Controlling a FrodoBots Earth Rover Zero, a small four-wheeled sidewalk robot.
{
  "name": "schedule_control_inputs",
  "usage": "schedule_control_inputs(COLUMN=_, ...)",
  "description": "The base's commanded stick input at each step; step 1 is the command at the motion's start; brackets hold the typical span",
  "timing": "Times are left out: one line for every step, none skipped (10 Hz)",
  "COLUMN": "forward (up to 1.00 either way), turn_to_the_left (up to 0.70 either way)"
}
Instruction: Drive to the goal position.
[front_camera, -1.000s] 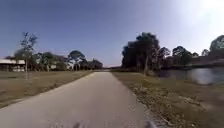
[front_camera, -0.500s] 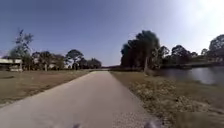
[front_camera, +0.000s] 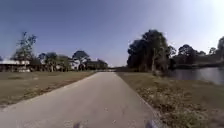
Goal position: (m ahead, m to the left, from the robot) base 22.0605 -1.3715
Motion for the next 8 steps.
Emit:
schedule_control_inputs(forward=1.00, turn_to_the_left=0.03)
schedule_control_inputs(forward=1.00, turn_to_the_left=0.03)
schedule_control_inputs(forward=1.00, turn_to_the_left=0.03)
schedule_control_inputs(forward=1.00, turn_to_the_left=0.03)
schedule_control_inputs(forward=1.00, turn_to_the_left=0.03)
schedule_control_inputs(forward=1.00, turn_to_the_left=0.03)
schedule_control_inputs(forward=1.00, turn_to_the_left=0.03)
schedule_control_inputs(forward=1.00, turn_to_the_left=0.03)
